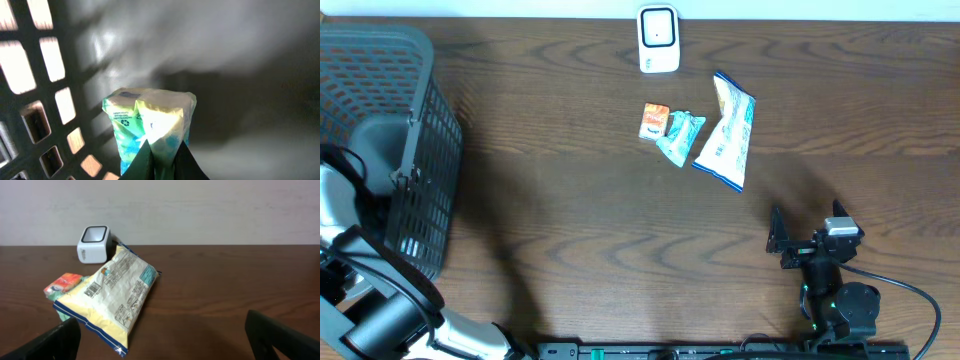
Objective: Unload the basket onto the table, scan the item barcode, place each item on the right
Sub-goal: 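Carry the green tissue pack to the scanner and release it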
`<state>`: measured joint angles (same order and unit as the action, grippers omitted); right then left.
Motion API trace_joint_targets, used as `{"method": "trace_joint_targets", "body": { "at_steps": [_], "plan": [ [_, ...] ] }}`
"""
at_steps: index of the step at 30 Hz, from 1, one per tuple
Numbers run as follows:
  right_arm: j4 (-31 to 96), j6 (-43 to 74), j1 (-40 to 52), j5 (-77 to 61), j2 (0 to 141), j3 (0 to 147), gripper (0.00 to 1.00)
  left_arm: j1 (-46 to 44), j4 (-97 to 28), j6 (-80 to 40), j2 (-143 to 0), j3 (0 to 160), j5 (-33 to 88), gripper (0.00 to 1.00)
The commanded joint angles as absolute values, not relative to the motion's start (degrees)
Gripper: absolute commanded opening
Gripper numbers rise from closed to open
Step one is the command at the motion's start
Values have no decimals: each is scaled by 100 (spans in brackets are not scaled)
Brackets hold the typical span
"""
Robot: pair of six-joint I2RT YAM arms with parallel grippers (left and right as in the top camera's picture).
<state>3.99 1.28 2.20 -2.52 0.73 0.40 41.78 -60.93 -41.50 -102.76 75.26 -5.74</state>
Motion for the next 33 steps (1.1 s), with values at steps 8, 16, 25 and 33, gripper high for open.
{"method": "trace_joint_targets", "body": {
  "at_steps": [8,16,25,33],
  "plan": [
    [423,209,191,-204,49,32,99,4152,-6038,-4056,-8624,9780,-410,7],
    [423,207,191,-204,49,32,99,3741,-4921,-4053,-7542,9817,2097,7],
    [425,209,191,-204,49,32,99,1079,-4722,-1927,-7883,9760,2838,8],
    [423,207,191,-204,49,32,99,-762,-4895,-1608,-9048,9760,1269,8]
  ]
}}
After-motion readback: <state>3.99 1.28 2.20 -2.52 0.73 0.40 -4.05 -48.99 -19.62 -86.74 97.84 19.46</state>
